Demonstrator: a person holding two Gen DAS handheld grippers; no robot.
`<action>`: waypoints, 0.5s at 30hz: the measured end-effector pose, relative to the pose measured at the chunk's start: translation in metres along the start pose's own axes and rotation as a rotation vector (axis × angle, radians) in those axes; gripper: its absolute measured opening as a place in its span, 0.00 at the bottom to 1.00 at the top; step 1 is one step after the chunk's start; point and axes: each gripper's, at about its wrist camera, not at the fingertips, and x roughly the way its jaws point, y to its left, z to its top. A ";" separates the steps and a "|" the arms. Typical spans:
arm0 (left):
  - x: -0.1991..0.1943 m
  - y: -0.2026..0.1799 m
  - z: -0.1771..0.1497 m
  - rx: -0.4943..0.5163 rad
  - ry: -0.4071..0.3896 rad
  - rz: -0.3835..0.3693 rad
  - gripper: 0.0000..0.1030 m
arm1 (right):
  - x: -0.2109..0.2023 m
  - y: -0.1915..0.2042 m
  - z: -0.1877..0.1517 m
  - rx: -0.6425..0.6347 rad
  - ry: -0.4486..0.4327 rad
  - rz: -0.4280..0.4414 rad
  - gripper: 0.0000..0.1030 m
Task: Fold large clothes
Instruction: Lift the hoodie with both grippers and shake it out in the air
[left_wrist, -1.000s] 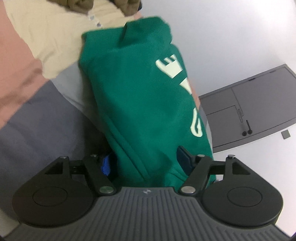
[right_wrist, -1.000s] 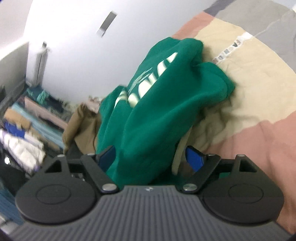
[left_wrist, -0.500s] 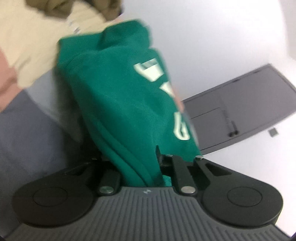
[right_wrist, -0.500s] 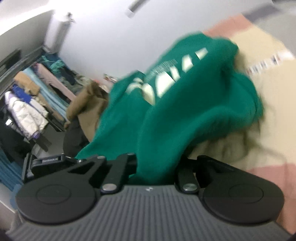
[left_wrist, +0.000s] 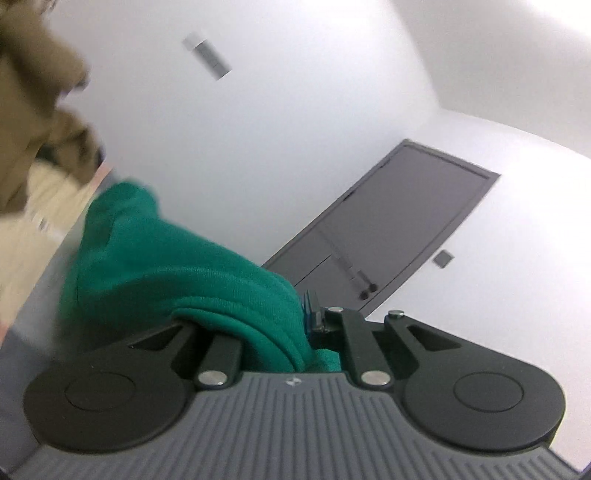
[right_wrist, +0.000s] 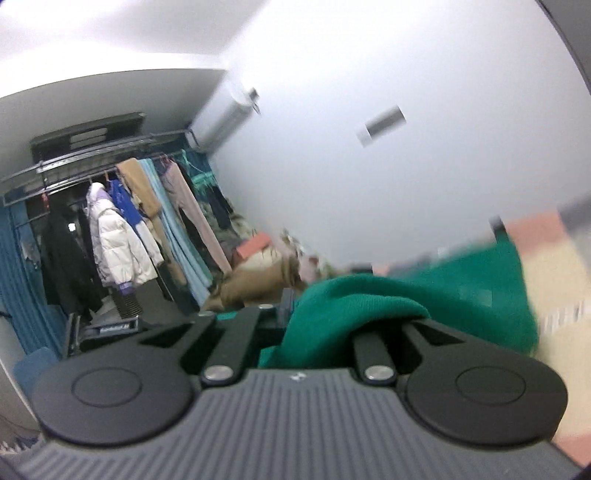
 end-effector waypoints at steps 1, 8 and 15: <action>-0.004 -0.013 0.010 0.017 -0.009 -0.005 0.12 | -0.002 0.011 0.014 -0.029 -0.013 -0.002 0.12; -0.025 -0.112 0.093 0.187 -0.085 -0.013 0.12 | -0.017 0.079 0.119 -0.153 -0.140 0.030 0.12; -0.035 -0.233 0.173 0.394 -0.132 -0.038 0.12 | -0.039 0.124 0.217 -0.241 -0.258 0.043 0.12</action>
